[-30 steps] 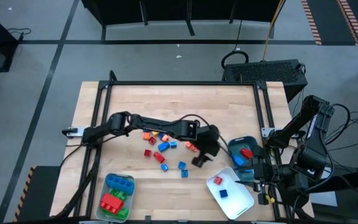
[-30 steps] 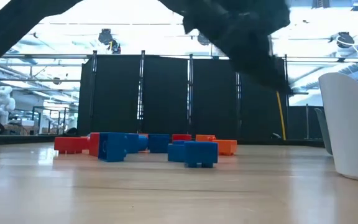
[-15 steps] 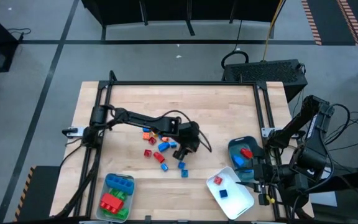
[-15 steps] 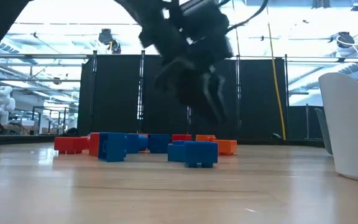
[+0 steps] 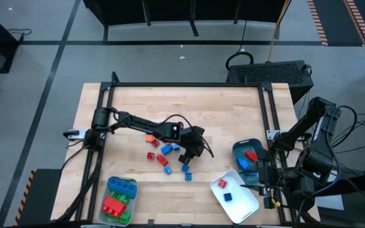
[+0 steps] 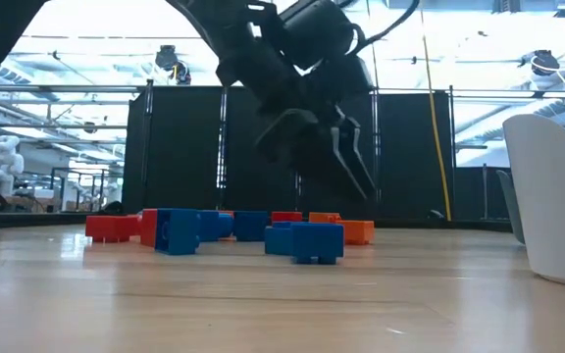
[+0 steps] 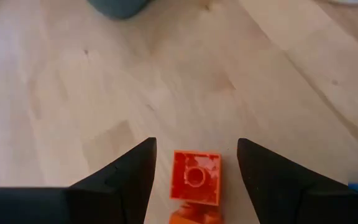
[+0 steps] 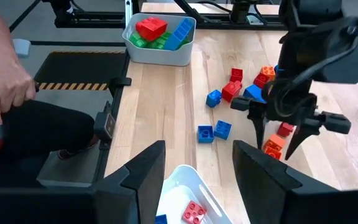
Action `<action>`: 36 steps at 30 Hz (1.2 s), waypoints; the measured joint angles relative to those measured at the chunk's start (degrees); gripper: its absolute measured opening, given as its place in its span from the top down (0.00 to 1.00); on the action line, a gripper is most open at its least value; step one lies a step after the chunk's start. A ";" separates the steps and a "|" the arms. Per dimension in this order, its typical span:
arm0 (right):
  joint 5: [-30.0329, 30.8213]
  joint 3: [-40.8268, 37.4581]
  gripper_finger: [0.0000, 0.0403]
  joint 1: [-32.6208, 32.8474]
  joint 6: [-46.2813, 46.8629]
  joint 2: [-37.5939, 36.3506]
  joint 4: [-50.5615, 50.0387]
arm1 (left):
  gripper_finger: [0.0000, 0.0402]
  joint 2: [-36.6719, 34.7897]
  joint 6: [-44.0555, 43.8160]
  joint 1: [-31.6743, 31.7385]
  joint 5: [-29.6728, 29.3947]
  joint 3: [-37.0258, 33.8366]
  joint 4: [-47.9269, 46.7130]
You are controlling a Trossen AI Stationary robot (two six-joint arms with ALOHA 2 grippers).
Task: Sort blocks by size
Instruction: Put the small square orange game piece into the white bin
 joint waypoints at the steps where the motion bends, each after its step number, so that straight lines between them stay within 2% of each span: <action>1: 0.02 0.00 0.58 0.00 -0.03 -0.01 0.02 | 0.44 0.04 0.00 0.14 0.21 -0.07 -0.19; 9: 0.02 0.00 0.58 0.00 0.06 0.01 0.07 | 0.44 0.41 0.52 0.33 2.29 -0.05 0.12; 18: 0.05 0.00 0.58 0.00 0.11 -0.01 0.42 | 0.44 4.55 1.18 0.82 1.34 -0.04 0.51; 29: 0.08 0.00 0.58 0.00 0.10 0.00 0.61 | 0.44 5.26 2.23 1.37 1.09 0.17 -1.07; 32: 0.15 0.00 0.58 0.00 -0.03 -0.01 0.61 | 0.48 5.31 2.47 1.35 1.11 0.18 -1.16; 36: 0.28 0.00 0.58 -0.01 0.08 -0.01 0.58 | 0.59 5.35 2.52 1.30 1.19 0.13 -0.87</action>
